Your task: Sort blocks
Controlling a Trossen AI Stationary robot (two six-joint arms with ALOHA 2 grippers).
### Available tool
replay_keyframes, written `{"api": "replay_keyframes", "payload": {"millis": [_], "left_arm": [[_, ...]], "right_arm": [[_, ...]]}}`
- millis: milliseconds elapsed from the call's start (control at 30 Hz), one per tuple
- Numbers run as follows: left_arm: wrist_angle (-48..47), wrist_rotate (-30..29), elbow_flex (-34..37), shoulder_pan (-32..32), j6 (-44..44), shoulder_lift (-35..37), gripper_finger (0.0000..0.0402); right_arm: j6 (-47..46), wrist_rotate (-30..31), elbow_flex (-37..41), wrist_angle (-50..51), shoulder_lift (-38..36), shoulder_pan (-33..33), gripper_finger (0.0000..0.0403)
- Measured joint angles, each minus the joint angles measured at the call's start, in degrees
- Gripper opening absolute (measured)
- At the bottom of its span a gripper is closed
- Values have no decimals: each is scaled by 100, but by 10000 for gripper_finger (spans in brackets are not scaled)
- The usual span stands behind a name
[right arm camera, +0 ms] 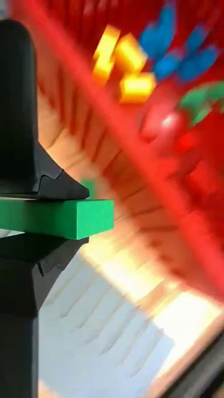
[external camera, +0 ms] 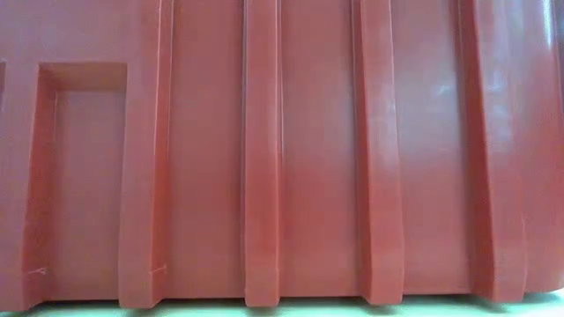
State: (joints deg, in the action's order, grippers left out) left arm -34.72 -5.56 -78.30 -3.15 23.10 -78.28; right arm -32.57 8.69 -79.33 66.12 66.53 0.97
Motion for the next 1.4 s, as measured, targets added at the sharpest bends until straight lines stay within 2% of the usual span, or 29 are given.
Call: {"api": "replay_keyframes", "payload": {"millis": [67,167,333,500,667,800,867,1000,1067,1267,1400], "left_arm": [[-4,0,0,42,-6,0,314],[-4,-2,0,86,-8,2,314],[-38,-9,0,111,-10,2,314],[-574,-192,0,117,-52,7,314],[-1839,-680,0,206,-424,-2,314],[-2627,-689,79,344,-923,-6,314],[-2841,-421,139,392,-1062,-7,313],[-2996,952,354,387,-931,-4,313],[-3093,1369,562,270,-862,-4,313],[-3136,1429,1465,-282,-1098,-4,313],[-2746,1344,2102,-459,-1245,-7,313]], "right_arm": [[-151,35,55,412,92,0,47],[-316,46,127,620,198,0,101],[-344,46,175,443,303,0,193],[-287,189,177,91,311,0,241],[-102,303,177,-326,312,0,247],[-57,308,177,-528,312,0,232],[-55,306,177,-534,312,0,225],[-59,300,177,-535,312,0,215],[-59,297,177,-535,307,2,212],[106,311,177,-544,303,2,213],[233,335,177,-557,302,-15,218]]}}
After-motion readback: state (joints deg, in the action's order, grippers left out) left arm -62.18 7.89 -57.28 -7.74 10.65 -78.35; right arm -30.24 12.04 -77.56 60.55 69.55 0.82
